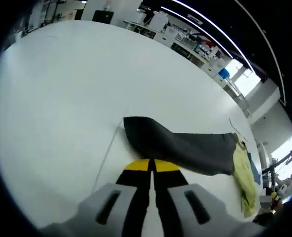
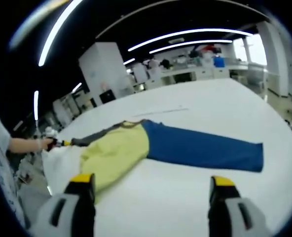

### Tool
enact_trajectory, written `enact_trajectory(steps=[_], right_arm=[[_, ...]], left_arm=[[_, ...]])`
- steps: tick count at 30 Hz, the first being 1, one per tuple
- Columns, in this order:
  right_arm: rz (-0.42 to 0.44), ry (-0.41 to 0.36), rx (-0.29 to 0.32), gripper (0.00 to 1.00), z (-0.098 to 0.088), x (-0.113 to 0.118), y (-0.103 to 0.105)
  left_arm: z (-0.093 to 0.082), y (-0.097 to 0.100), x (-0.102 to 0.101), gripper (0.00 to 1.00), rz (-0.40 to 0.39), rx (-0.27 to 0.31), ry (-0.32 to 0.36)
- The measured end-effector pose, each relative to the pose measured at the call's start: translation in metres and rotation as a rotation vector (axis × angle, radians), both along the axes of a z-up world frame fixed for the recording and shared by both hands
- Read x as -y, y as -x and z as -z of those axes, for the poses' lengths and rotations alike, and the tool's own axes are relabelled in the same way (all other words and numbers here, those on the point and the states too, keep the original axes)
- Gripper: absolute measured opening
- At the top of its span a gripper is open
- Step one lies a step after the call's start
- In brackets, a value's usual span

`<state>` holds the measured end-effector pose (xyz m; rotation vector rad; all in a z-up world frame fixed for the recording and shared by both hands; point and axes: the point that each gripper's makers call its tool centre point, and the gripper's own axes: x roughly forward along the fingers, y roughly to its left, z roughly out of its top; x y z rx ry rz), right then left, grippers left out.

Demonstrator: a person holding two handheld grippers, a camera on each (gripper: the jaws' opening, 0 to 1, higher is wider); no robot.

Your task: Fold the garment on the visible template until the final outline fits inside the template.

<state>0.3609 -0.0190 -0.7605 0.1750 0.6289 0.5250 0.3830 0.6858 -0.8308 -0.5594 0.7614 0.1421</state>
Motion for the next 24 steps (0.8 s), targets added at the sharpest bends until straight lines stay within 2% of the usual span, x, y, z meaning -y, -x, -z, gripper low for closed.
enact_trajectory(steps=[6, 8, 12, 15, 22, 24], right_arm=[[-0.001, -0.006, 0.000, 0.97, 0.000, -0.002, 0.000], [-0.002, -0.009, -0.001, 0.97, 0.000, -0.003, 0.000], [-0.006, -0.009, -0.001, 0.97, 0.001, -0.006, 0.001], [-0.009, -0.008, -0.001, 0.97, 0.001, -0.007, 0.001], [0.004, -0.007, 0.005, 0.97, -0.002, -0.001, 0.004], [0.009, -0.010, 0.007, 0.97, -0.004, -0.001, 0.006]], left_arm=[[-0.005, 0.011, -0.007, 0.00, -0.013, -0.012, -0.028], [-0.002, 0.012, -0.010, 0.00, -0.012, -0.018, -0.027], [0.002, 0.019, -0.003, 0.00, 0.001, -0.047, -0.036], [0.010, 0.020, -0.007, 0.00, 0.008, -0.066, -0.045], [0.010, 0.021, -0.014, 0.00, 0.010, -0.069, -0.055], [0.007, 0.019, -0.017, 0.09, 0.030, -0.051, -0.088]])
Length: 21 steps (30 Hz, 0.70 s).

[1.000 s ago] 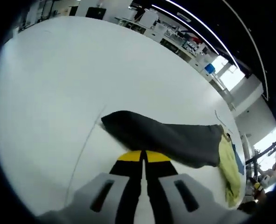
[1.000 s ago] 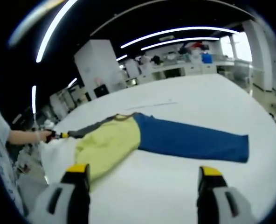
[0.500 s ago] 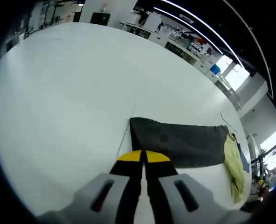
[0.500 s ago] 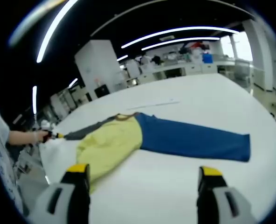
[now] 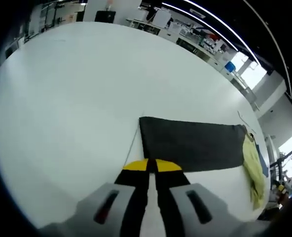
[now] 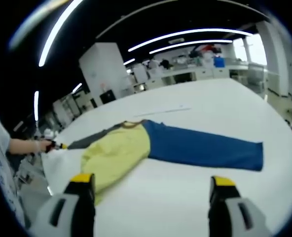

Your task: Fold the garment on the visible template until the final outline fits inside the template.

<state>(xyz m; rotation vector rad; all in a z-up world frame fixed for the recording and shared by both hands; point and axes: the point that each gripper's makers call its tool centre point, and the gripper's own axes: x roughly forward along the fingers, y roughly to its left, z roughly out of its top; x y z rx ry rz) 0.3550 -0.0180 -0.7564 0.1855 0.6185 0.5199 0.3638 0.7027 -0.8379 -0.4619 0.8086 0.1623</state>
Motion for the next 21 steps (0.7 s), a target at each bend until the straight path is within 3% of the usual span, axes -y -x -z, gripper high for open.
enact_trajectory(steps=[4, 7, 9, 11, 13, 17, 21], right_arm=[[-0.005, 0.003, 0.002, 0.98, 0.001, 0.001, 0.001], [-0.015, 0.004, 0.006, 0.99, -0.001, 0.000, 0.003], [-0.023, 0.002, 0.006, 0.99, -0.002, -0.002, 0.003], [-0.034, 0.008, 0.010, 0.99, -0.003, -0.003, 0.004], [-0.051, 0.017, 0.010, 0.99, -0.004, -0.007, 0.005], [-0.086, 0.040, 0.022, 0.99, -0.006, -0.012, 0.006], [-0.124, 0.057, 0.043, 0.99, -0.011, -0.018, 0.004]], left_arm=[[-0.007, -0.002, 0.002, 0.40, 0.081, 0.030, -0.066], [-0.013, 0.002, 0.010, 0.53, 0.125, 0.038, -0.114], [-0.024, 0.008, 0.031, 0.61, 0.173, 0.089, -0.139], [-0.029, 0.005, 0.030, 0.70, 0.215, 0.120, -0.155], [-0.039, 0.006, 0.045, 0.79, 0.276, 0.163, -0.152], [-0.053, 0.006, 0.064, 0.95, 0.366, 0.213, -0.121], [-0.072, 0.016, 0.104, 0.99, 0.512, 0.255, -0.121]])
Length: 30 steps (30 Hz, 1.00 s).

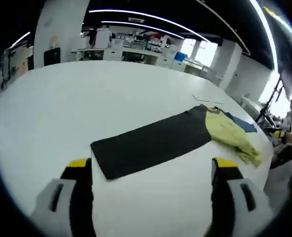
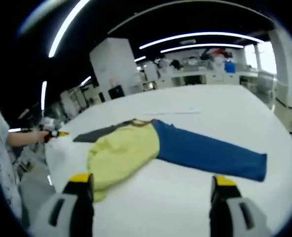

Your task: Fold the garment on the visible template until the final outline fits inside the template.

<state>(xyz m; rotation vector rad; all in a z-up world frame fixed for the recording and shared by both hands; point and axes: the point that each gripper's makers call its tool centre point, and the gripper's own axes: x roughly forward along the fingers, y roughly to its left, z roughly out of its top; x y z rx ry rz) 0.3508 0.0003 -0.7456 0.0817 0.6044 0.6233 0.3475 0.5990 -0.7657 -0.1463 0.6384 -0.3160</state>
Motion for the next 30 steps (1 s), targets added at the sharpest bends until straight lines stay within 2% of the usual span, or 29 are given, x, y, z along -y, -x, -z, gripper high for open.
enact_trajectory(steps=[1, 4, 12, 16, 17, 18, 21, 25, 30], right_arm=[[-0.013, 0.004, 0.002, 0.99, -0.001, -0.003, 0.000], [-0.053, 0.020, 0.013, 0.99, -0.003, -0.010, 0.002], [-0.230, 0.148, 0.051, 0.97, 0.001, -0.034, 0.019], [-0.332, 0.219, 0.059, 0.90, 0.004, -0.048, 0.034], [-0.377, 0.264, 0.074, 0.87, 0.007, -0.052, 0.039], [-0.397, 0.276, 0.085, 0.84, 0.008, -0.056, 0.042], [-0.418, 0.265, 0.055, 0.72, 0.017, -0.072, 0.052], [-0.401, 0.212, 0.014, 0.60, 0.028, -0.084, 0.051], [-0.457, 0.227, -0.042, 0.45, 0.048, -0.103, 0.060]], left_arm=[[-0.003, 0.002, 0.011, 0.99, 0.043, 0.006, 0.004], [-0.012, 0.009, 0.031, 0.99, 0.100, 0.019, -0.024], [-0.028, 0.032, 0.090, 0.97, 0.254, 0.054, -0.085], [-0.031, 0.039, 0.107, 0.95, 0.291, 0.067, -0.080], [-0.032, 0.047, 0.122, 0.95, 0.302, 0.071, -0.072], [-0.033, 0.051, 0.128, 0.94, 0.310, 0.074, -0.070], [-0.032, 0.061, 0.140, 0.94, 0.330, 0.081, -0.062], [-0.032, 0.072, 0.154, 0.94, 0.343, 0.087, -0.040], [-0.031, 0.082, 0.162, 0.93, 0.338, 0.098, -0.009]])
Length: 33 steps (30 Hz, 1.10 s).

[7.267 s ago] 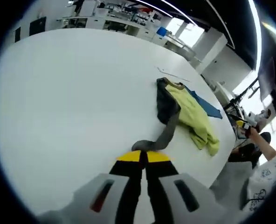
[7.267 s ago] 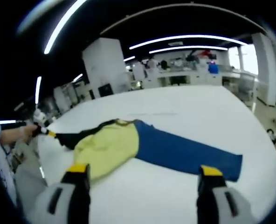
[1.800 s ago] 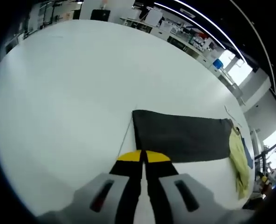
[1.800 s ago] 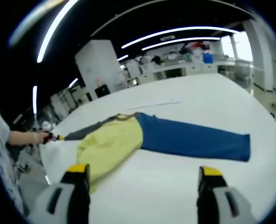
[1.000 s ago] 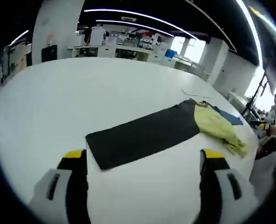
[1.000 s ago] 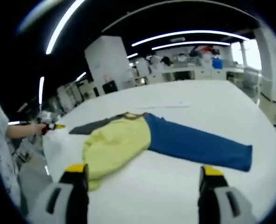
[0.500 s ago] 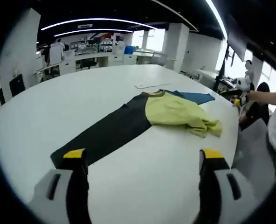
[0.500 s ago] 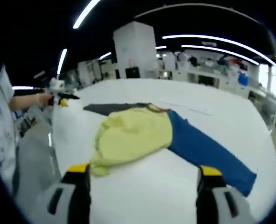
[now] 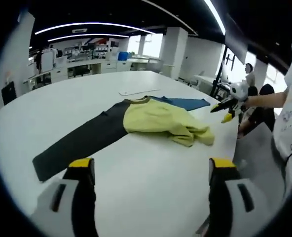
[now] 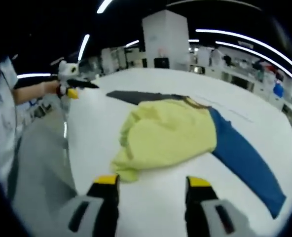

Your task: Fold the garment on the visible template until the final outline fits inside the template.

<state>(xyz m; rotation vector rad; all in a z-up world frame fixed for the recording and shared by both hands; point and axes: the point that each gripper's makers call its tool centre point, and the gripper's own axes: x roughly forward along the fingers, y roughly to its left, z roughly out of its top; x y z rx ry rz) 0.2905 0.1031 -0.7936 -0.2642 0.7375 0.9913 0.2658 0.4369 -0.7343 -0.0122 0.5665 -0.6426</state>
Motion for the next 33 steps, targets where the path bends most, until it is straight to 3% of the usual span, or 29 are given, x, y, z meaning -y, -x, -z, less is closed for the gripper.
enact_trajectory(steps=[5, 11, 17, 28, 33], right_arm=[[-0.016, 0.021, -0.032, 0.29, 0.012, -0.017, 0.006], [-0.009, 0.001, -0.086, 0.21, 0.024, -0.032, 0.006], [-0.056, 0.065, -0.068, 0.16, 0.040, -0.039, 0.010], [-0.085, 0.092, -0.074, 0.08, 0.053, -0.045, 0.012], [-0.129, 0.137, -0.025, 0.01, 0.055, -0.047, 0.015]], left_arm=[[0.003, 0.009, 0.004, 0.91, -0.018, -0.006, 0.028], [0.009, 0.019, 0.006, 0.90, -0.029, -0.026, 0.049], [0.012, 0.023, 0.007, 0.89, -0.034, -0.043, 0.062], [0.019, 0.026, 0.012, 0.87, -0.026, -0.072, 0.076], [0.021, 0.026, 0.020, 0.85, -0.021, -0.080, 0.085]])
